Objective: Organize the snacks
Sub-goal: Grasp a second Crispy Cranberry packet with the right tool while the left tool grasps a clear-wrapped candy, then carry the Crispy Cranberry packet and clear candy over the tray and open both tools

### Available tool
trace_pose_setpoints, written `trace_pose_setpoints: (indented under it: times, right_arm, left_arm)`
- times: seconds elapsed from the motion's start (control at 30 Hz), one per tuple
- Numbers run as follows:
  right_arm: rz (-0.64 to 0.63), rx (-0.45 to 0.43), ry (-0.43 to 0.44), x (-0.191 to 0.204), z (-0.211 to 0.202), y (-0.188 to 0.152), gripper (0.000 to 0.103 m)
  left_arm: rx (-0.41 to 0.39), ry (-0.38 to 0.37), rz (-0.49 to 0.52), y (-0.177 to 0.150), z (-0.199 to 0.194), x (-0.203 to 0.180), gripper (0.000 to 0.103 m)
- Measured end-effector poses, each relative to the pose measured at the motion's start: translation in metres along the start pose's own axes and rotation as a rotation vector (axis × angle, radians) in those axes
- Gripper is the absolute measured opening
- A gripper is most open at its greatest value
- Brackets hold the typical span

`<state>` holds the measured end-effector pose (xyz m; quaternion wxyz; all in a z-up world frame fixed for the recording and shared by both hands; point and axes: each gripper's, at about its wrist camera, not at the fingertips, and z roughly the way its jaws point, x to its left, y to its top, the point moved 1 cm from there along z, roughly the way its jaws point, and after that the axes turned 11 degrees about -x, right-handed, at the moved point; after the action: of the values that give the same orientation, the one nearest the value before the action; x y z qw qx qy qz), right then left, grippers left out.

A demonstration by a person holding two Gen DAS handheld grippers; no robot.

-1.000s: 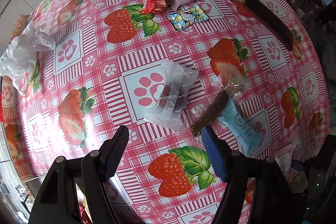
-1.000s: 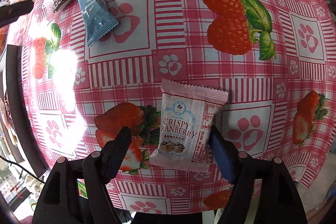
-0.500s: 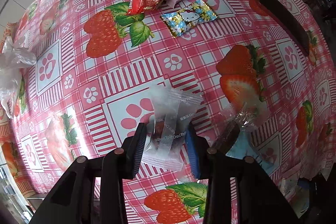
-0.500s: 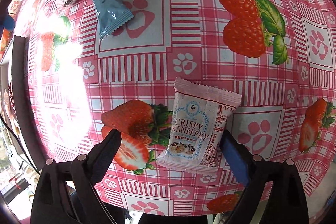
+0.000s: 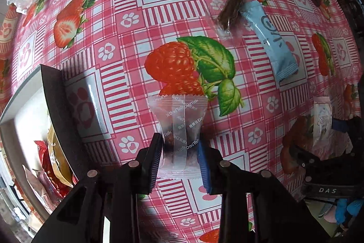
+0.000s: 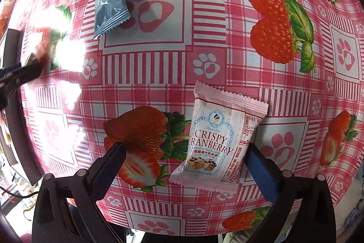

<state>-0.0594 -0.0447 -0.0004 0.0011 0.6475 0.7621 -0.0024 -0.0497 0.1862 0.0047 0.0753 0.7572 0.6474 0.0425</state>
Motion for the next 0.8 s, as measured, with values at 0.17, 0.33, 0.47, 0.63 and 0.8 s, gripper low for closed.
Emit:
trace_pose_setpoints:
  times: [0.17,0.33,0.47,0.63,0.8]
  right_arm:
    - [0.007,0.002,-0.002,0.001,0.003,0.003,0.103]
    - [0.005,-0.018,-0.003,0.0,0.006,0.006,0.103]
    - [0.009,-0.025,-0.003,0.001,0.001,-0.001,0.103]
    - [0.006,-0.039,-0.003,0.001,0.0,-0.001,0.103]
    - [0.0,-0.034,-0.005,0.001,0.0,-0.001,0.103]
  left_arm:
    - [-0.011,0.024,-0.009,-0.008,0.007,0.001,0.079]
    - [-0.009,0.03,-0.003,0.015,0.022,-0.01,0.089]
    - [0.008,0.031,0.043,0.025,0.037,-0.025,0.103]
    - [-0.02,0.031,0.055,0.02,0.038,-0.032,0.103]
    - [-0.02,0.024,0.078,0.007,0.032,-0.032,0.102]
